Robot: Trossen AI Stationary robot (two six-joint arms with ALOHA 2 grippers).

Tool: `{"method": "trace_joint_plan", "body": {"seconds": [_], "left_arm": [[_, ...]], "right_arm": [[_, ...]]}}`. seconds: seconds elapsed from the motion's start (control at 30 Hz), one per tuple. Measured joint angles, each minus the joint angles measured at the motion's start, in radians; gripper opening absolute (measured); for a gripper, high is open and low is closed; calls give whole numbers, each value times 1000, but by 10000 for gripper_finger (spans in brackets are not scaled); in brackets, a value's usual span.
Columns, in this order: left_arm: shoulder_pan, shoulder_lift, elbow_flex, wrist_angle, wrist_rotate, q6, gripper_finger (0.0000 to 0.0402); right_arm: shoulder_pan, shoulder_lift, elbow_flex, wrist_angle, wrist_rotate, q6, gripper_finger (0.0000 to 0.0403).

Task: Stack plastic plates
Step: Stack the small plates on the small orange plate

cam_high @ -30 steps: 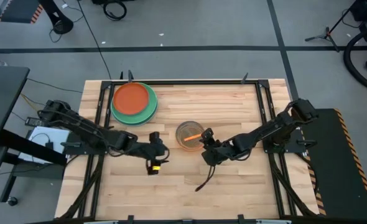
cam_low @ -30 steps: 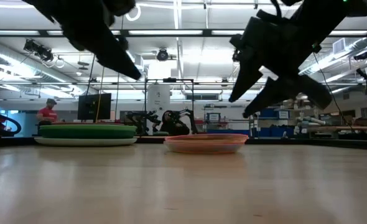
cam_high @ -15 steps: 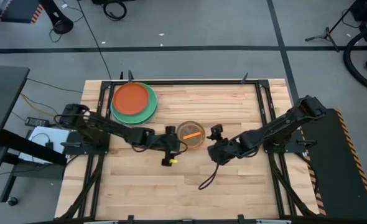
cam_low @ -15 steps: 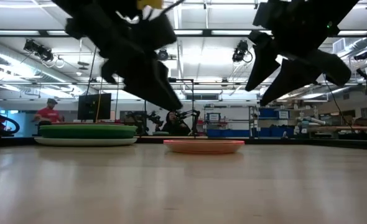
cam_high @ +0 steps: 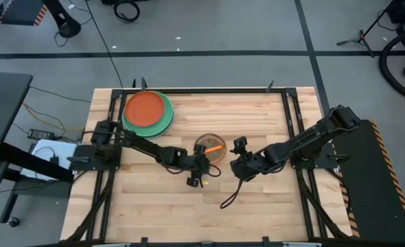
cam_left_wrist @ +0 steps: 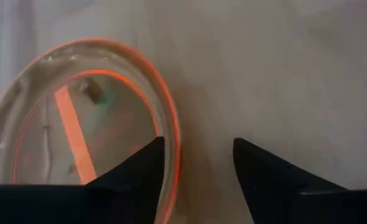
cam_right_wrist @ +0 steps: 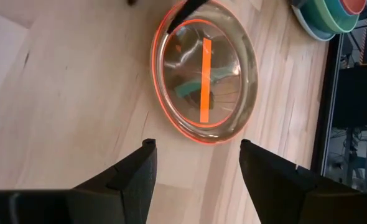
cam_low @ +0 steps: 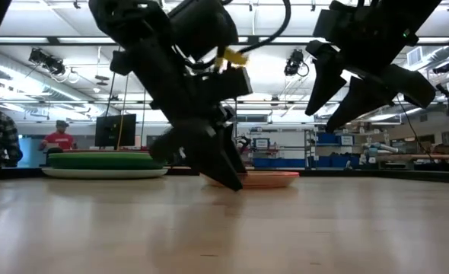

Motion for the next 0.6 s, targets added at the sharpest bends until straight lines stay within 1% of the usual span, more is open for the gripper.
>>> {"method": "trace_joint_plan", "body": {"seconds": [0.07, 0.13, 0.23, 0.37, 0.43, 0.6], "left_arm": [[8, 6, 1, 4, -49, -23, 188], [22, 7, 0, 7, -70, -42, 182], [43, 8, -2, 6, -54, -46, 174], [65, 7, 0, -12, 27, -40, 154], [73, 6, 0, -17, 44, -29, 137], [98, 7, -1, -20, 46, -18, 81]], "right_arm": [[0, 0, 0, -4, 0, 0, 234], [0, 0, 0, -2, -3, 0, 234], [0, 0, 0, -3, -4, 0, 234], [0, 0, 0, -7, -4, 0, 234], [0, 0, 0, -9, -4, 0, 234], [-5, 0, 0, -10, -4, -3, 234]]}}
